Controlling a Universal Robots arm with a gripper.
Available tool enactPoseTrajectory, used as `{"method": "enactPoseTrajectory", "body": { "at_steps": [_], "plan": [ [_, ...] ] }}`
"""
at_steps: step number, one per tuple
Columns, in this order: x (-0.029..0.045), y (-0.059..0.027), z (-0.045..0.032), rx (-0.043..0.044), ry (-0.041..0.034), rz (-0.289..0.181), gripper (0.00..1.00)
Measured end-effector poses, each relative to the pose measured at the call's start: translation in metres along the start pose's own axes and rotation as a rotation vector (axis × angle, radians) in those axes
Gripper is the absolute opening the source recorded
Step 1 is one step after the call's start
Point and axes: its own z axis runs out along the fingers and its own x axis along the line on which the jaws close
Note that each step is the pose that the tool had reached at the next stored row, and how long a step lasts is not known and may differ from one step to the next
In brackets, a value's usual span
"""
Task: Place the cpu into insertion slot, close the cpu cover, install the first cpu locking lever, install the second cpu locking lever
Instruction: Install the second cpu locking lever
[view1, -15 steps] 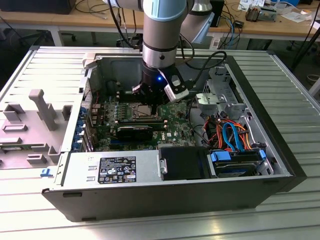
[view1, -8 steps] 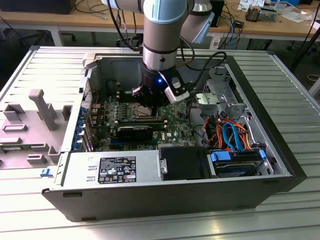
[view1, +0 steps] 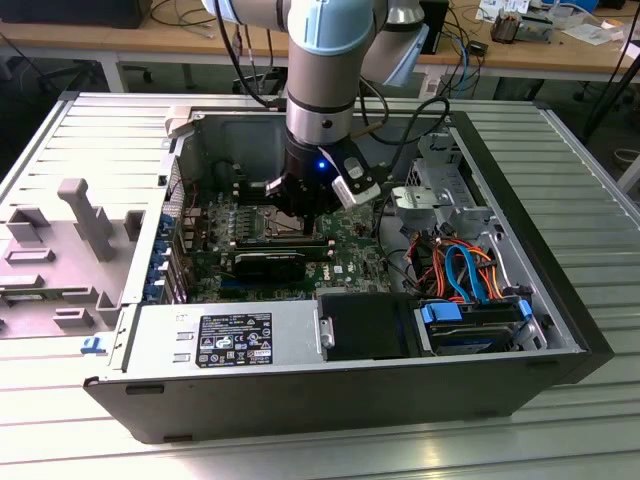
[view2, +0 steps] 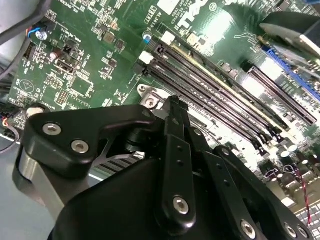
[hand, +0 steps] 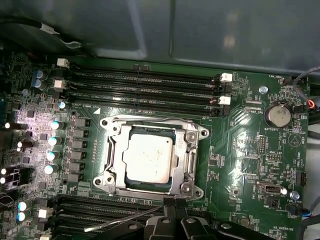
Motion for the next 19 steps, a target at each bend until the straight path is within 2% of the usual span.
{"method": "enactPoseTrajectory", "body": {
  "at_steps": [2, 5, 7, 11, 19],
  "plan": [
    [0.0001, -0.0012, 0.0025, -0.0022, 0.0, -0.004, 0.11],
    [0.0048, -0.0059, 0.0028, -0.0164, -0.0015, -0.008, 0.11],
    [0.0067, -0.0057, 0.0031, -0.0214, -0.002, -0.009, 0.11],
    [0.0151, -0.006, 0.0041, -0.034, -0.0036, -0.01, 0.11],
    [0.0325, -0.0069, 0.0054, -0.034, -0.0049, -0.012, 0.11]
  ]
}}
